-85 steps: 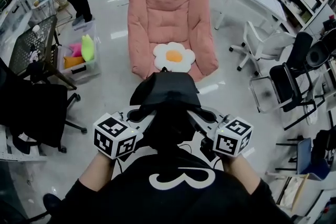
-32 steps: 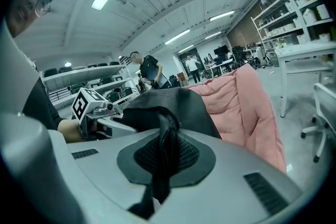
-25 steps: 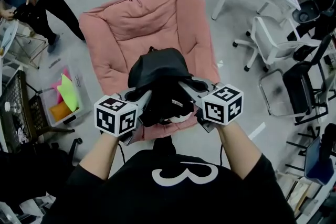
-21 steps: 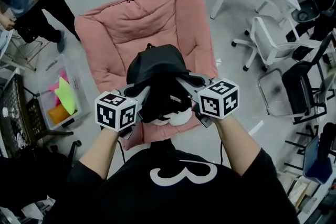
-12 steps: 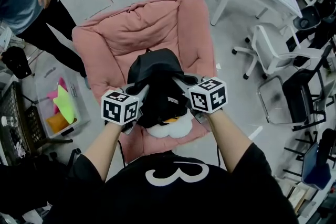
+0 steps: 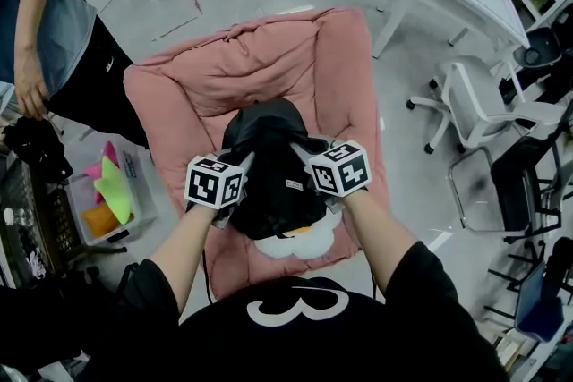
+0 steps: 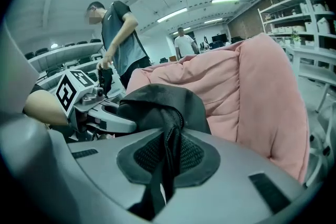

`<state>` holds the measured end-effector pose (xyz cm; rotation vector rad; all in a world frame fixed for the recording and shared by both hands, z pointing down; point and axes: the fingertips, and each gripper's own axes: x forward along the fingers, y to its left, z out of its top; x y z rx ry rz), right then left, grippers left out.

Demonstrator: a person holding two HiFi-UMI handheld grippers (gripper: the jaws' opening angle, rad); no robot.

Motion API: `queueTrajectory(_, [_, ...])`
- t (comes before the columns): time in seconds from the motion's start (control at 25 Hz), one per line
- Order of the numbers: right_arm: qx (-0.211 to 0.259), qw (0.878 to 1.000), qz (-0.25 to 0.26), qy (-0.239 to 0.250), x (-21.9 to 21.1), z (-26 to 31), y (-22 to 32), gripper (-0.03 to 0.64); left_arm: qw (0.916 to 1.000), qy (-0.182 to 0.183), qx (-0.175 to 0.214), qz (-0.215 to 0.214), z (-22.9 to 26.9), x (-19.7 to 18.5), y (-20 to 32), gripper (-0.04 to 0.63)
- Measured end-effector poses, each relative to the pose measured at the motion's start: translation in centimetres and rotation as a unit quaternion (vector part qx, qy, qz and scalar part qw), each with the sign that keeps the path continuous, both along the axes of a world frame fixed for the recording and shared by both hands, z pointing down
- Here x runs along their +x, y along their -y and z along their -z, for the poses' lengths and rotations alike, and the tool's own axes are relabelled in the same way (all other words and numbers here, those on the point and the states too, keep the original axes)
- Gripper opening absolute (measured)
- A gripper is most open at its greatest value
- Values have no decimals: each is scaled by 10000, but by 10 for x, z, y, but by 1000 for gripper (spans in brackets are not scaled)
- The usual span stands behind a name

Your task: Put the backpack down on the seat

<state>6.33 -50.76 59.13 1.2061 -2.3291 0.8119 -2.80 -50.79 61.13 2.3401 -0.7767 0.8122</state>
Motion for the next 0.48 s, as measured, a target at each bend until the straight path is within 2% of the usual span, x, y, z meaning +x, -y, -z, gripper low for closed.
queueTrajectory(0.2, [-209,9987,45,-473,3,-18,16,44,9992,337,-73,177,-15,0,22,53])
queueTrajectory(0.28, [-208,9979,80,-607,3,-20,16,93,9989,387,-103,249,-19,-2,26,125])
queueTrajectory(0.36, [-205,9979,60,-611,7,-19,13,172,9981,452,-69,422,-19,-7,30,218])
queueTrajectory(0.4, [-204,9980,20,-593,11,-18,11,210,9974,500,-3,517,-18,-10,32,236])
queueTrajectory(0.48, [-209,9983,-88,-529,21,-15,4,236,9958,555,176,706,-14,-17,34,276])
